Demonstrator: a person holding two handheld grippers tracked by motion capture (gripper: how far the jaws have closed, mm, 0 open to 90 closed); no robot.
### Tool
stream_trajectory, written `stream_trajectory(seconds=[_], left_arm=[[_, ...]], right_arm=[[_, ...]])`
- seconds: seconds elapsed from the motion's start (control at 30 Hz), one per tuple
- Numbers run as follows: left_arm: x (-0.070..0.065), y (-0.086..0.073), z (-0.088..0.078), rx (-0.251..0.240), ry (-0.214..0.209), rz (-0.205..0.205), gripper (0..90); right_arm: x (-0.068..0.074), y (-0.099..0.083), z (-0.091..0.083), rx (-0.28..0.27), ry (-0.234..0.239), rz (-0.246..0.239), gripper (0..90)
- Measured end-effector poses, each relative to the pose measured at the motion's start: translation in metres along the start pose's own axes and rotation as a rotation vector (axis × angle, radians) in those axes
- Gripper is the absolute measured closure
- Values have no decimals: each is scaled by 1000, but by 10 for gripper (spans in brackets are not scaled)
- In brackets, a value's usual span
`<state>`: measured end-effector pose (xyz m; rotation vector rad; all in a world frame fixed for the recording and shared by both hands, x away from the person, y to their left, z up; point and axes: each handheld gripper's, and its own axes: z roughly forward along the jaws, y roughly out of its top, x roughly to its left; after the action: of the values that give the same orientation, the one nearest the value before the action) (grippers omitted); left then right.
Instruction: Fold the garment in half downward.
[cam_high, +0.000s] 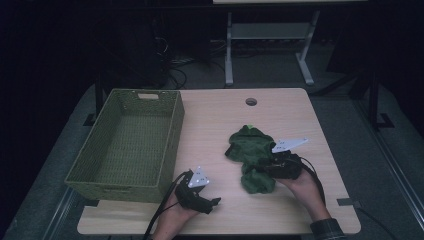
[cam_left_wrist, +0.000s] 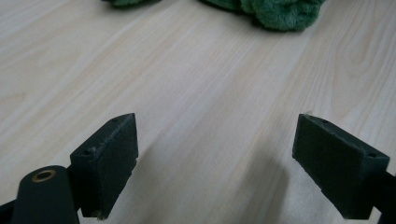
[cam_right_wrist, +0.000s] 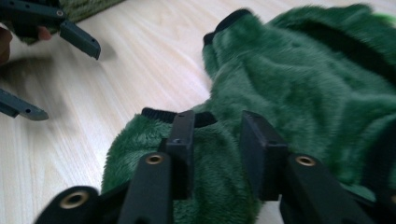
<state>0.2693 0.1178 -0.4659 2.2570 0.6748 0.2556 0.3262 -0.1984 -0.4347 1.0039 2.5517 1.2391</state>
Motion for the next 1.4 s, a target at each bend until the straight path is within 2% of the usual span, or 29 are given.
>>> stream_trajectory(seconds=[0.1, 0.23, 0.43, 0.5, 0.57, 0.7, 0.77, 0.8, 0.87, 0.93, 1.0, 1.03, 1.2, 1.23, 1.33, 1.4], left_arm=[[2, 9, -1, -4, -18, -7, 136], [4, 23, 2, -9, -29, 7, 137], [11, 51, 7, -19, -32, 30, 144], [15, 59, 8, -29, -32, 38, 166], [20, 68, 9, -46, -41, 36, 210], [30, 84, 16, -48, -42, 36, 254], [35, 90, 18, -55, -37, 38, 299], [38, 93, 19, -58, -34, 34, 311], [44, 99, 22, -61, -30, 31, 333], [51, 105, 24, -59, -20, 34, 362], [59, 110, 27, -70, -20, 17, 399], [63, 113, 28, -70, -24, 12, 416], [79, 123, 42, -70, -3, -15, 474], [83, 125, 45, -52, 7, 1, 481], [90, 127, 58, -30, 23, -7, 492], [96, 129, 66, -23, 27, -22, 493]], right_arm=[[-1, 4, -8, -18, -8, 8, 596], [-6, 8, -13, -46, -20, -1, 565], [-16, 16, -17, -43, -53, 3, 548], [-19, 20, -19, -45, -56, 10, 544], [-25, 25, -21, -51, -70, -7, 549], [-33, 32, -22, -51, -79, 3, 547], [-37, 34, -22, -73, -77, 6, 552], [-39, 35, -22, -67, -75, 20, 551], [-44, 37, -20, -59, -90, 16, 550], [-49, 40, -20, -62, -92, 28, 550], [-54, 41, -19, -79, -101, 29, 556], [-57, 41, -19, -79, -96, 44, 553], [-71, 45, -9, -34, -120, 61, 557], [-73, 45, -7, -38, -129, 57, 565], [-81, 43, 1, -34, -134, 66, 565], [-86, 41, 9, -22, -141, 90, 565]])
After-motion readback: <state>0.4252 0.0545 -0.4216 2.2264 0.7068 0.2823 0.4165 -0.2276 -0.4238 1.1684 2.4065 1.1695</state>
